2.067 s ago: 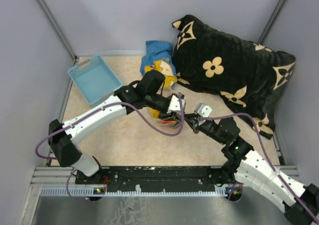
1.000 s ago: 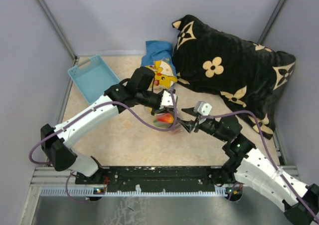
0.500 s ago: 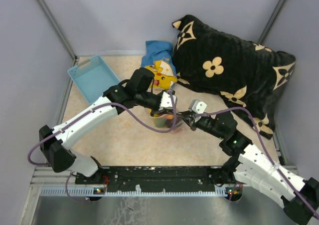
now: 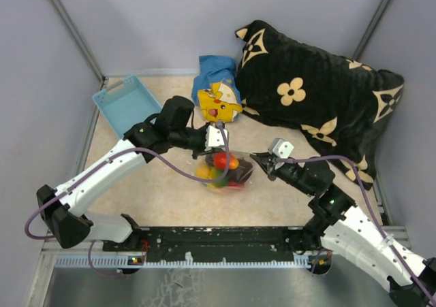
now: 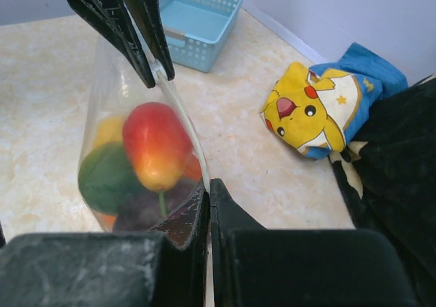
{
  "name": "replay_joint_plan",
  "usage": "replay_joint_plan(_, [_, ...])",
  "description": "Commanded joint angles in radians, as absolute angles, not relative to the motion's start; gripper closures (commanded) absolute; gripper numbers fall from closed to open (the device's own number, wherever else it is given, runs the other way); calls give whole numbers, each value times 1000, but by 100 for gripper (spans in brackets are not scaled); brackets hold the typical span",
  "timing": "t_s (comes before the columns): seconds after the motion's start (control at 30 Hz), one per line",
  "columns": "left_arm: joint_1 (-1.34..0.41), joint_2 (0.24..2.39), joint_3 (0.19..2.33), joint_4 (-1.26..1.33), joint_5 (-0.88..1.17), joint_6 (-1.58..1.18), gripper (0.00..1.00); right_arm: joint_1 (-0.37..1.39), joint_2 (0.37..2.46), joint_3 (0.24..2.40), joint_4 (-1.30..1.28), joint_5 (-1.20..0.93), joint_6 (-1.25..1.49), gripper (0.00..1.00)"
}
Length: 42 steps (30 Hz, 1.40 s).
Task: Place the food in the zip-top bag and seal the zipper
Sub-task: Zip the zipper food storage bag at the center of the board.
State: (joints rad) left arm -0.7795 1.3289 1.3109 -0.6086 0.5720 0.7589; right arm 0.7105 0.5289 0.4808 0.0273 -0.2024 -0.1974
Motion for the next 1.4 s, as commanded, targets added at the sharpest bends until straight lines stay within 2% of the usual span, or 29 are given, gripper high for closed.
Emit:
replay_joint_plan(0.0, [-767, 1304, 1321, -624, 614, 750, 97, 704, 570, 561, 55, -252, -192, 85])
replay_joint_plan(0.03, [-767, 1308, 1323, -626, 627, 749, 97, 704, 593, 577, 48, -277, -193, 67])
replay_joint_plan(0.07, [-767, 1312, 1326, -624, 638, 747, 97, 704, 617, 597, 38, -311, -205, 56])
replay_joint_plan(0.1, [-768, 1314, 1327, -624, 643, 747, 97, 704, 642, 617, 28, -341, -220, 50])
replay_joint_plan(0.23, [-769, 1316, 1326, -624, 667, 750, 97, 704, 743, 682, 29, -397, -259, 40])
replay_joint_plan(0.4, [-770, 1309, 1314, -618, 695, 753, 98, 704, 871, 724, 42, -458, -297, 39])
replay_joint_plan(0.5, [-770, 1300, 1302, -620, 686, 753, 98, 704, 909, 734, 54, -453, -296, 49])
replay_joint_plan(0.67, [-770, 1258, 1248, -612, 611, 741, 100, 704, 867, 726, 29, -406, -276, 100])
replay_joint_plan(1.0, [-745, 1159, 1140, -573, 464, 684, 100, 703, 716, 695, -84, -142, -260, 100])
replay_joint_plan(1.37, [-684, 1040, 1003, -532, 330, 604, 100, 697, 678, 687, -100, 125, -195, 100])
